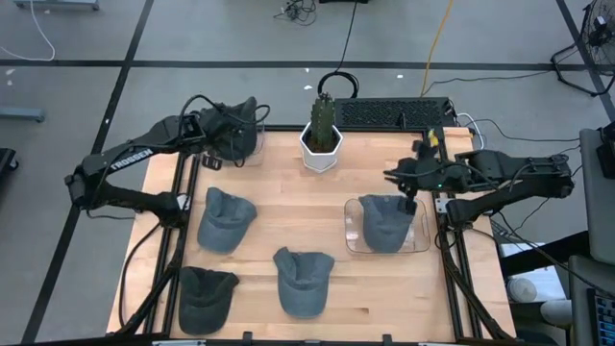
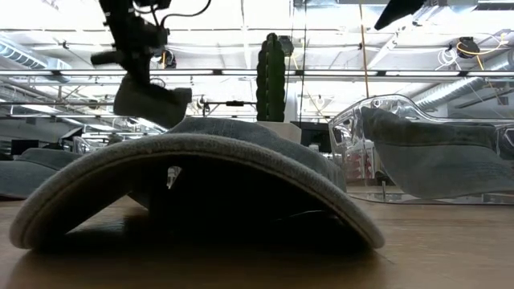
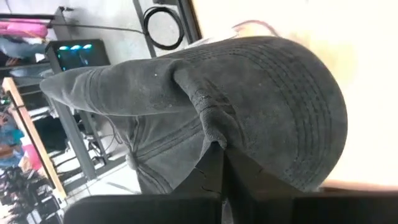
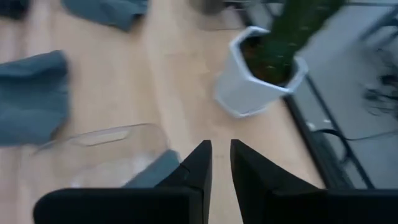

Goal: Pick & Place hat
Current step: Put the right black cap into the top transparent bin

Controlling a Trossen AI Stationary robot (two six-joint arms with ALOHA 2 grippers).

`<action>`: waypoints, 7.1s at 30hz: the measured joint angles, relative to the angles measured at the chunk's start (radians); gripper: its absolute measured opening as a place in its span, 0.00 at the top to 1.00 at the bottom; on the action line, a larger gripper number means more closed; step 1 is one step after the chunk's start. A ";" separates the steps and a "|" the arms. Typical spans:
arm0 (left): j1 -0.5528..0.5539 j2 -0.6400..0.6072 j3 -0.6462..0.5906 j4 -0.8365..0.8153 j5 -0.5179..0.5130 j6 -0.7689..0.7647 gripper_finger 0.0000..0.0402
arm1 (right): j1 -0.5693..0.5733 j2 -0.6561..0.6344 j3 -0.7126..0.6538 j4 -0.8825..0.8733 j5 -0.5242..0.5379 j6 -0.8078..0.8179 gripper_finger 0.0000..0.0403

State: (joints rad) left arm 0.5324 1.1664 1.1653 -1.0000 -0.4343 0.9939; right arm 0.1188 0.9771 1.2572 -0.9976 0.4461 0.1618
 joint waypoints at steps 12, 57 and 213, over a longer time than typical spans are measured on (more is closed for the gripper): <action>0.069 -0.041 -0.274 0.402 -0.011 0.147 0.99 | -0.002 -0.021 -0.060 0.029 0.079 0.070 0.89; 0.034 -0.089 -0.404 0.406 -0.108 0.092 0.88 | -0.088 -0.021 -0.061 0.027 0.081 0.139 0.89; 0.021 0.346 0.129 -0.157 0.154 -1.096 0.84 | -0.087 -0.022 -0.100 0.021 0.030 0.132 0.89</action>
State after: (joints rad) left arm 0.5529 1.5122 1.2945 -1.1573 -0.2803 -0.1024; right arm 0.0315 0.9554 1.1576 -0.9764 0.4759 0.2939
